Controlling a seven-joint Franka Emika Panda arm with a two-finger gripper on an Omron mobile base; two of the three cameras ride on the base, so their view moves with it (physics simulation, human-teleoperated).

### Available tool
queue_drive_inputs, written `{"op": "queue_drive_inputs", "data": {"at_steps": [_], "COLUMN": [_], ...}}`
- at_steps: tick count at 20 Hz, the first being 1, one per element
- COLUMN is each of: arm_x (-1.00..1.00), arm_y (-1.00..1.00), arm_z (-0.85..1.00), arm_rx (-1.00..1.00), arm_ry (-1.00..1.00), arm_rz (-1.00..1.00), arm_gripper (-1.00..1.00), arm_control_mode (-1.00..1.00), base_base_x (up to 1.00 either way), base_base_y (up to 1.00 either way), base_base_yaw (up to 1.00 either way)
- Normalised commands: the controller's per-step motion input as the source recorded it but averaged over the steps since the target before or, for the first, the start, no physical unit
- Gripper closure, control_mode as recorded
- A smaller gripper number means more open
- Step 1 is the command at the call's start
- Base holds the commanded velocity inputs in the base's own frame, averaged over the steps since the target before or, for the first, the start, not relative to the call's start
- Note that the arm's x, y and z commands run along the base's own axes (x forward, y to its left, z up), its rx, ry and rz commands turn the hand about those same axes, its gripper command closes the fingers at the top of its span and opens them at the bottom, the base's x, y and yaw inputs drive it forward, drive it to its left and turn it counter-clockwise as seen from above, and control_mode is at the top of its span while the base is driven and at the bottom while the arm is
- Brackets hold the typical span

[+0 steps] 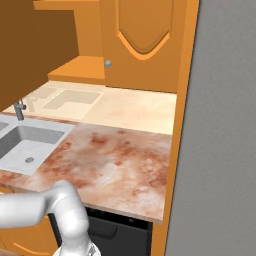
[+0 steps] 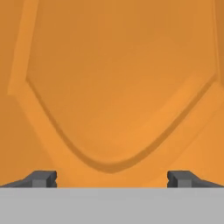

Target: Open the cabinet and move the ladle to the pot. Then close the cabinet.

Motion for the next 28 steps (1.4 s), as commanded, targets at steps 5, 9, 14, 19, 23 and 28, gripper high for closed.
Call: {"op": "queue_drive_inputs", "data": {"at_steps": [5, 9, 14, 19, 23, 28], "arm_x": [0.00, -0.01, 0.00, 0.06, 0.22, 0.35], "arm_y": [-0.64, -0.73, -0.90, -0.92, -0.84, -0.75], "arm_z": [0.04, 0.04, 0.07, 0.00, 0.00, 0.00], "arm_rx": [0.00, 0.00, 0.03, 0.05, 0.05, 0.04], "arm_ry": [0.00, 0.00, 0.00, 0.00, 0.00, 0.00], "arm_rz": [0.08, 0.14, 0.23, 0.35, 0.39, 0.41], "arm_gripper": [-1.00, -1.00, -1.00, -1.00, -1.00, -1.00], "arm_control_mode": [-1.00, -1.00, -1.00, -1.00, -1.00, -1.00], "base_base_x": [0.00, 0.00, 0.00, 0.00, 0.00, 0.00], "base_base_y": [0.00, 0.00, 0.00, 0.00, 0.00, 0.00], "base_base_yaw": [0.00, 0.00, 0.00, 0.00, 0.00, 0.00]}}
